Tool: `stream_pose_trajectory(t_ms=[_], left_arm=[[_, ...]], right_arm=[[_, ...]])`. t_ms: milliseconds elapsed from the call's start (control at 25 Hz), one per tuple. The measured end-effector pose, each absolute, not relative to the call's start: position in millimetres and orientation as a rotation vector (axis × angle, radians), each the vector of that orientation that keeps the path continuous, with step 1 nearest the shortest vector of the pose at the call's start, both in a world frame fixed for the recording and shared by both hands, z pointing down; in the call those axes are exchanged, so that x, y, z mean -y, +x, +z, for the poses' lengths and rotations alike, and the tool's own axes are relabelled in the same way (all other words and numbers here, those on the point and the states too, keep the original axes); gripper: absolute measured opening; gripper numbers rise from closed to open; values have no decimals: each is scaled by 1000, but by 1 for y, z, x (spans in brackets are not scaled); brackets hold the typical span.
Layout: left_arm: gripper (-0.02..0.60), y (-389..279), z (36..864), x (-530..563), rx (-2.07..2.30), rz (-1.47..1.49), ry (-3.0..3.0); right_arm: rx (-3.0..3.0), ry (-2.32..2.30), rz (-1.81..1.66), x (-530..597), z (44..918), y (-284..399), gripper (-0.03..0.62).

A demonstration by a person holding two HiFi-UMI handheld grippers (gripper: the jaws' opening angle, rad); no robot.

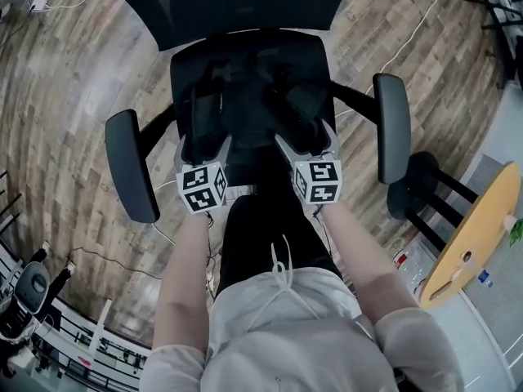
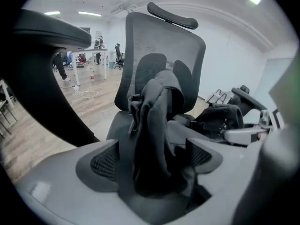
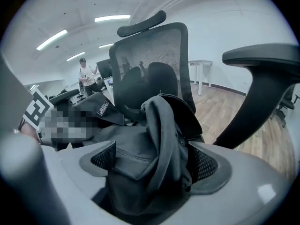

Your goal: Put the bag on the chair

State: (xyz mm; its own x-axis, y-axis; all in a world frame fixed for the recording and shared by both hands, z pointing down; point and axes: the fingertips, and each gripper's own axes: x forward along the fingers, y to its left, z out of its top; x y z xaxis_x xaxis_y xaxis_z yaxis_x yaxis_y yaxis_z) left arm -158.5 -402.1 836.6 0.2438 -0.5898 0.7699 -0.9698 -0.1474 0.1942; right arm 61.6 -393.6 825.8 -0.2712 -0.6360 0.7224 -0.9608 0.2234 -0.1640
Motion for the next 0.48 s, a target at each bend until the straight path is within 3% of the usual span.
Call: stream_pose_trajectory(t_ms=[320, 400, 480], left_arm=[[438, -157, 800, 352, 1465, 610, 1884], [392, -158, 789, 340, 1467, 592, 1899], [303, -159, 777, 326, 1480, 584, 1912]], right_arm=[[1964, 1571, 800, 348, 798, 59, 489], [1967, 1608, 810, 334, 785, 55, 457], [1976, 1636, 832, 319, 772, 50, 395]])
